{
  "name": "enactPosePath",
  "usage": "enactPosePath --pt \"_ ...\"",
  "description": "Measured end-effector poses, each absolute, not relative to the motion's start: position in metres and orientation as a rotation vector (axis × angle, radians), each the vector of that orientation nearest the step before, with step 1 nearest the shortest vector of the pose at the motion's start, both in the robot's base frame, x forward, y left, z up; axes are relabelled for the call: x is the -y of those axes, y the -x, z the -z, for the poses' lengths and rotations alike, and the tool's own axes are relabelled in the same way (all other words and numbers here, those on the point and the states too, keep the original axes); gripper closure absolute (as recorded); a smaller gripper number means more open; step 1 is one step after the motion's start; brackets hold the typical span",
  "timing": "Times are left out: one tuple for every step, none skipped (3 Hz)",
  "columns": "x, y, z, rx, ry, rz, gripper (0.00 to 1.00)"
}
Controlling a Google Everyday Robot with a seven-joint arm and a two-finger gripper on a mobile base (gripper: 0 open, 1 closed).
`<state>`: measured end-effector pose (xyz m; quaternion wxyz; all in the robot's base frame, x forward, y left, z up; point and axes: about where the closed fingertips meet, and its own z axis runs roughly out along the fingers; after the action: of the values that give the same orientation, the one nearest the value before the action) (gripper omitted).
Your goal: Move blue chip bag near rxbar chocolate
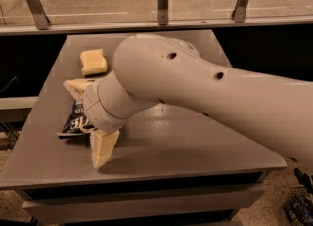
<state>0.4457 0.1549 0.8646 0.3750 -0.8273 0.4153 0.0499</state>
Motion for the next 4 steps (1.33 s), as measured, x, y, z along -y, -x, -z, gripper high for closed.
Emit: enactPosePath --pt "-0.16 -0.46 -0.869 -1.025 2.13 -0.103 0.19" --pt "-0.16 -0.469 -0.88 -0.992 2.133 -0.067 0.41" --pt "-0.154 -0.47 -0.889 -0.956 2.144 -0.045 0.65" --pt "-0.147 -0.464 -0.884 -0.93 2.169 -0.043 0.88"
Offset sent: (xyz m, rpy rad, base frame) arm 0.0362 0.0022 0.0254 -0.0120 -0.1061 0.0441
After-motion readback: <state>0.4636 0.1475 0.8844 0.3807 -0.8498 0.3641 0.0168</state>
